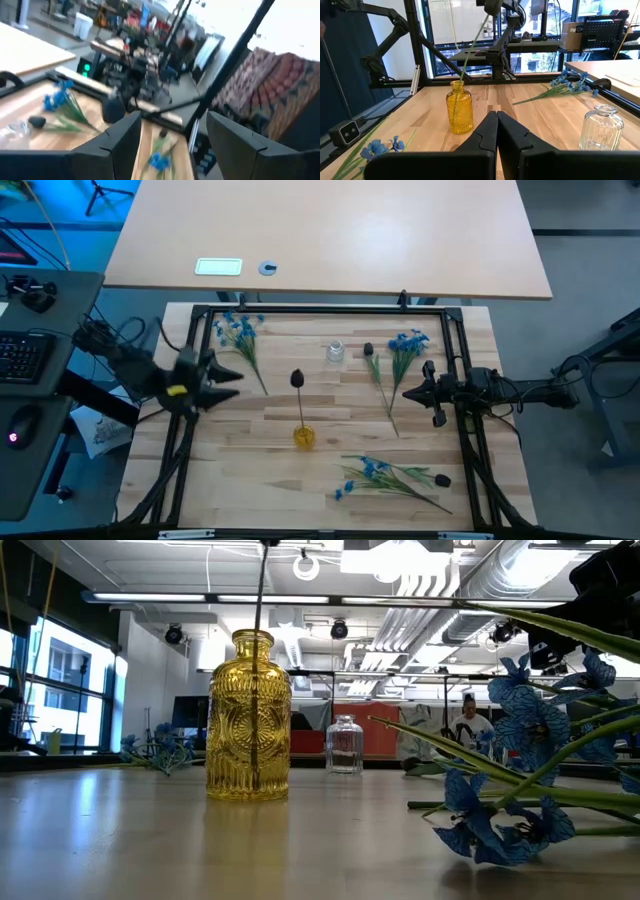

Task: Sort flowers into vase by color
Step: Put the top black flower into the yellow vase

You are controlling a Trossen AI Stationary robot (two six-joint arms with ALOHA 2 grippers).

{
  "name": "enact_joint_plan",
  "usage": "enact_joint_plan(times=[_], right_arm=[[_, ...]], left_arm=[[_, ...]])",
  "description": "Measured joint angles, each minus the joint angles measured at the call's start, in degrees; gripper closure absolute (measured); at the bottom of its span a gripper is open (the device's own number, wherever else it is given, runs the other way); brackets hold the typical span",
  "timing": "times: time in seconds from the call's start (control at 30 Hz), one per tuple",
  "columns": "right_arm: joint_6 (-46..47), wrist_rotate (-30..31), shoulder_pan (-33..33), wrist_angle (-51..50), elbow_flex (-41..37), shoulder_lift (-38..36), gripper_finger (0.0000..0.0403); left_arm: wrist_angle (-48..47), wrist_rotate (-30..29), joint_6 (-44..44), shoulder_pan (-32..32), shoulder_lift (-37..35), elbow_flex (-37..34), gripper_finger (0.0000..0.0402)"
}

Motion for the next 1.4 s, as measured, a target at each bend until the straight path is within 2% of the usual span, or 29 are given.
enact_joint_plan(times=[0.13, 0.23, 0.37, 0.43, 0.5, 0.6, 0.8, 0.87, 0.97, 1.03, 1.1, 1.2, 1.3, 1.4], right_arm=[[-0.02, 0.00, 0.00, 0.00, 0.00, 0.02, 0.0402], [0.00, -0.01, -0.01, 0.00, 0.00, 0.01, 0.0402], [-0.01, 0.00, -0.01, 0.01, 0.00, 0.00, 0.0402], [-0.01, 0.00, 0.00, 0.02, 0.00, 0.02, 0.0402], [-2.71, 2.54, -0.18, -0.05, 0.00, 0.02, 0.0402], [-7.27, 6.49, -0.39, 0.63, 0.00, -0.09, 0.0402], [-8.80, 7.34, -0.37, 1.09, 0.00, -0.08, 0.0402], [-4.09, 7.84, -0.39, 5.18, -0.02, 0.02, 0.0402], [9.26, 9.83, -0.38, 18.61, -0.02, -0.05, 0.0402], [15.44, 16.02, -0.39, 27.49, 0.00, 0.01, 0.0402], [22.70, 25.37, -0.39, 34.73, -0.02, -0.01, 0.0402], [31.27, 37.14, -0.46, 39.70, 0.02, 0.36, 0.0402], [36.38, 35.86, -0.39, 38.02, 0.07, 3.82, 0.0402], [42.85, 33.46, -0.39, 34.37, 3.24, 12.85, 0.0402]], left_arm=[[-0.10, -4.56, -1.17, 1.62, 0.20, 0.95, 0.0188], [0.37, -3.46, -6.31, 4.77, 2.54, 1.14, 0.0188], [5.33, 7.88, -13.81, 10.99, 9.01, 1.14, 0.0188], [11.35, 14.02, -14.41, 13.75, 13.54, 1.14, 0.0188], [17.89, 17.93, -13.74, 15.98, 17.39, 1.10, 0.0188], [24.13, 19.60, -12.40, 19.37, 20.04, 2.46, 0.0188], [24.14, 18.79, -6.28, 26.39, 18.84, 9.67, 0.0188], [23.00, 17.43, -3.53, 28.87, 18.13, 12.14, 0.0188], [16.77, 15.18, -0.59, 33.00, 17.99, 14.46, 0.0188], [11.71, 14.94, -0.73, 36.21, 18.12, 14.61, 0.0188], [5.70, 15.59, -1.68, 39.30, 18.39, 14.50, 0.0188], [-1.70, 16.78, -1.80, 43.35, 18.87, 14.50, 0.0188], [-3.27, 18.89, -0.85, 47.60, 19.06, 12.09, 0.0188], [0.17, 25.11, -0.48, 53.15, 18.97, 8.04, 0.0188]])
